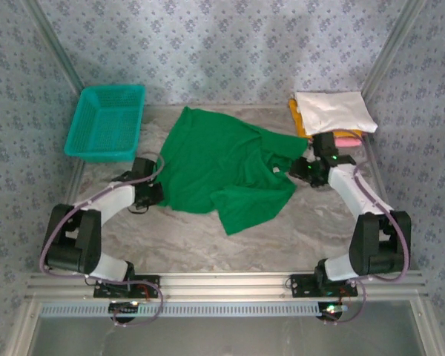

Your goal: Fold and stack the t-shirts

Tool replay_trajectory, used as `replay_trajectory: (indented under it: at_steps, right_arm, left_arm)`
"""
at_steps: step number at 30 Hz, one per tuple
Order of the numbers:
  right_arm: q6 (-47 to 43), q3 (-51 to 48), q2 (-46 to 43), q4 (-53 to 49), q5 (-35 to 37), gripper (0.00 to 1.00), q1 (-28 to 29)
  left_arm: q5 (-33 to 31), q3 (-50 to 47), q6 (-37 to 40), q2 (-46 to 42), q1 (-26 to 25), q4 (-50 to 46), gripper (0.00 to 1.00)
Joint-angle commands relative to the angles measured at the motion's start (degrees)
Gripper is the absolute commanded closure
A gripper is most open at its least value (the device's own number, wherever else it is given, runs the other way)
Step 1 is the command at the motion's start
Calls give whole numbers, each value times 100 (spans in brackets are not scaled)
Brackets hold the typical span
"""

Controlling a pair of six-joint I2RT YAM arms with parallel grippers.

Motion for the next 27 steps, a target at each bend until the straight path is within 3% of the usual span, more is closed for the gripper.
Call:
replay_trajectory:
  at_steps: [1,3,7,10,13,18,22,25,27]
  right_arm:
    - [16,729,593,-136,-322,47,185]
    - [47,1002,1066,39,-435,48,189]
    - [-40,1474,1723,-124,-1287,51,436]
    - [-178,1339,1578,-20,-1334,48,1122]
    - [241,1109,1502,148,-1602,48,1785]
    - [119,1864,2254,-749,-341,35,3655]
    - [338,2702,3097,-878,8,32,4082]
    - [372,3578,3697,-1682,447,31,4338]
    - [435,3691,3916,-1819,555,37,4346]
  left_arm:
    - [-415,-295,-407,-584,18,-472,100]
    - [-784,-459,-536,-1049,111,-736,100]
    - [-798,-816,-504,-2084,533,-818,100]
    - [-556,-859,-333,-2227,653,-583,100]
    - [-342,-831,-318,-1943,653,-421,100]
    - [-114,-913,-300,-1510,637,-30,100]
    - [-52,-940,-263,-1482,627,102,100]
    - [-67,-913,-202,-1557,627,-9,100]
    - [-143,-954,-177,-1662,635,-45,100]
